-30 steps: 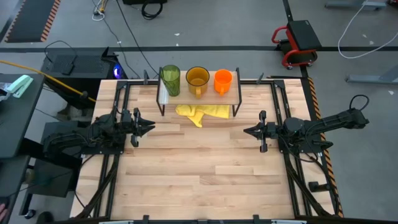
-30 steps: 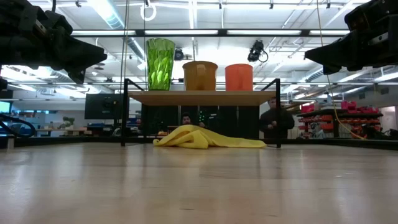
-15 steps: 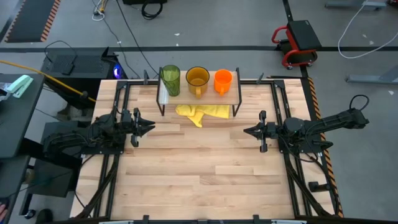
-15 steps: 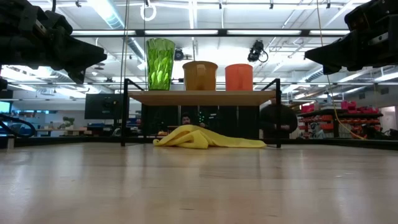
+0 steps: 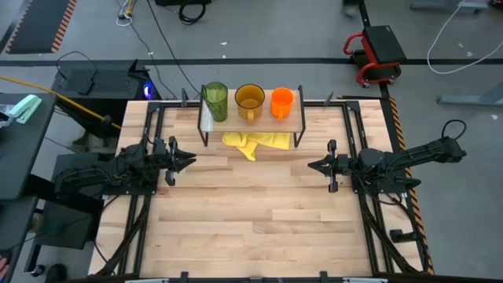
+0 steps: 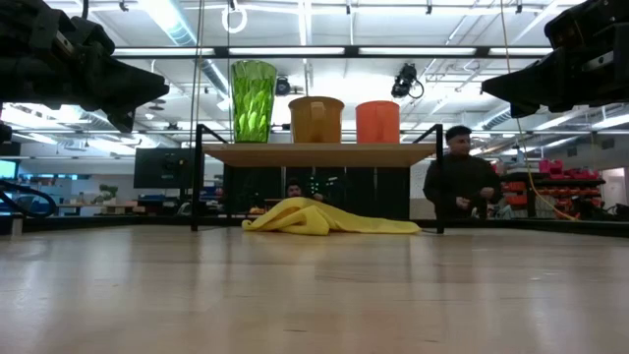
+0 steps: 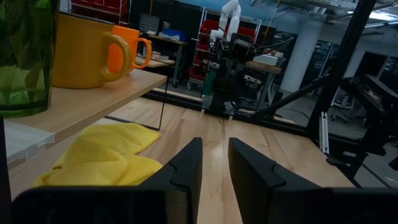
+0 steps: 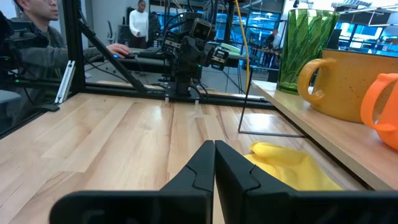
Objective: Stack small to large cups/mugs on shelf
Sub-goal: Return to Home Position
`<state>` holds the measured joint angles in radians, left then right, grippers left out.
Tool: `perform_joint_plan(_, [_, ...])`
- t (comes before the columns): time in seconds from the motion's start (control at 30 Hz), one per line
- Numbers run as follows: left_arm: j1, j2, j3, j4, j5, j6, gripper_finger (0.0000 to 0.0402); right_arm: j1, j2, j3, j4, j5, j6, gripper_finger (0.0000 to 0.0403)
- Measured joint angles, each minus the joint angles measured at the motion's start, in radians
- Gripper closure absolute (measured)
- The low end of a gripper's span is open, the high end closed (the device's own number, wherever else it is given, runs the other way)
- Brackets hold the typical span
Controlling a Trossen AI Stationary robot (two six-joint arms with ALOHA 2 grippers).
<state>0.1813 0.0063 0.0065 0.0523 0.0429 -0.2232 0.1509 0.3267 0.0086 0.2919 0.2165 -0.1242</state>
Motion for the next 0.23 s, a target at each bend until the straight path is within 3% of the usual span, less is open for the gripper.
perform_joint_plan(0.23, [0.0, 0.0, 0.0, 0.0, 0.0, 0.0, 0.031, 0.0, 0.0, 0.0, 0.0, 0.0, 0.0, 0.0385])
